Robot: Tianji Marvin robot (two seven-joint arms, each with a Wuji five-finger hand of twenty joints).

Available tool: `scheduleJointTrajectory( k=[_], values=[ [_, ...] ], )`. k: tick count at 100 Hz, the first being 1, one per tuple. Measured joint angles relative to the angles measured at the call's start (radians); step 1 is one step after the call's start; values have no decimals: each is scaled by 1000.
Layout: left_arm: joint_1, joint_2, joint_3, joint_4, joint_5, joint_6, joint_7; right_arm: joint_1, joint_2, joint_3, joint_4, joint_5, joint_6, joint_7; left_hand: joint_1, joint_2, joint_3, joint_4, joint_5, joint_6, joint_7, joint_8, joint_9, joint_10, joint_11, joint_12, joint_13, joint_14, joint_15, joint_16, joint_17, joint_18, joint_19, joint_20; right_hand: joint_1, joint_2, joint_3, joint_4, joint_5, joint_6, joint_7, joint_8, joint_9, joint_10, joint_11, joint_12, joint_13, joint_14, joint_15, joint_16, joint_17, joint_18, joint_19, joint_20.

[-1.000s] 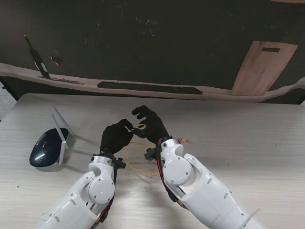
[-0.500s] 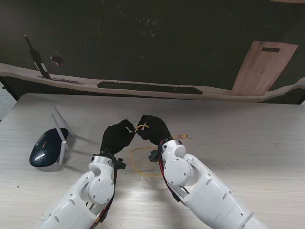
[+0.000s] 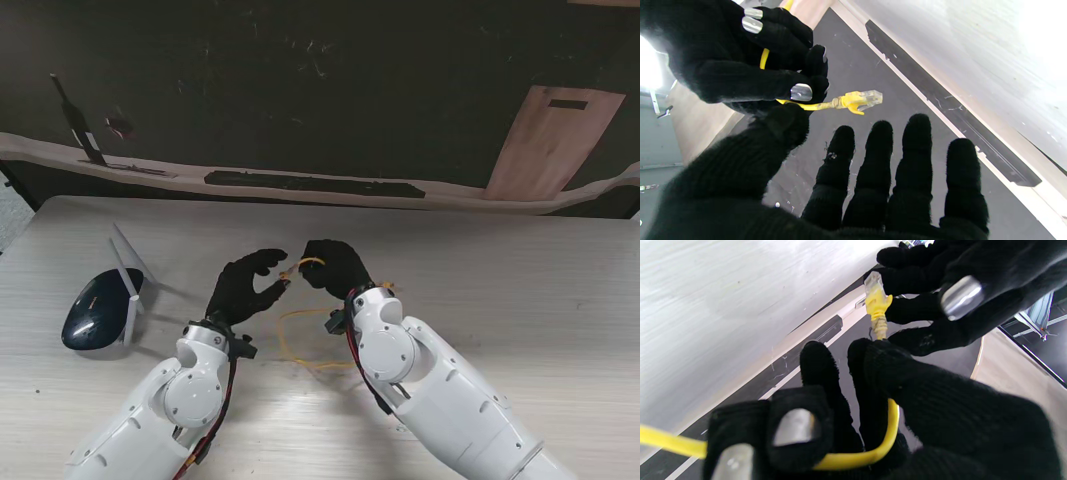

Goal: Untangle the Ethernet cable and plug it into the router

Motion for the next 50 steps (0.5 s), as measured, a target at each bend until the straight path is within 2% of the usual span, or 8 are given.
scheduleJointTrajectory(
  k=[14,30,35,43,50],
  values=[
    [8,8,-14,-1,-15,-27,4,-10,1,21,2,-2,-17,-15,-2,14,-8,0,-1,-1,-11,-3,-18,0,-23,-1,-25,0,-28,-2,-14,-1,-17,-7,0,0,0,-1,0,-2,0,1,0,-2,1,0,0,-3,7,13,1,-2,0,12],
    [7,12,-16,9,47,-21,24,-34,1,57,-4,36,-53,-22,0,9,-1,0,-1,-2,-11,-3,-18,-7,-23,-4,-25,0,-47,-2,-15,-4,-19,-19,0,0,0,-1,0,-3,0,1,0,-3,1,0,0,-4,9,13,1,-4,0,13],
    [6,16,-16,10,46,-21,11,-42,3,63,-13,39,-53,-23,2,1,0,0,-1,-2,-11,-3,-18,-12,-23,-13,-25,0,-52,-2,-16,-8,-29,-20,0,0,0,-2,0,-3,0,1,0,-3,1,0,0,-4,9,14,1,-4,0,13],
    [6,24,-19,9,38,-24,-46,-54,8,67,-27,38,-55,-23,6,-18,10,0,-1,-4,-11,-3,-18,-13,-23,-14,-25,0,-59,-3,-16,-9,-30,-21,0,0,0,-2,0,-3,0,1,0,-3,1,0,0,-4,9,14,1,-4,0,13],
    [6,29,-18,9,41,-23,-52,-61,11,68,-36,37,-64,-20,7,-21,11,0,-1,-4,-11,-3,-18,-13,-23,-14,-24,0,-61,-3,-16,-9,-32,-31,0,0,0,-2,0,-3,0,1,0,-3,1,0,0,-4,9,14,1,-4,0,13]
  ],
)
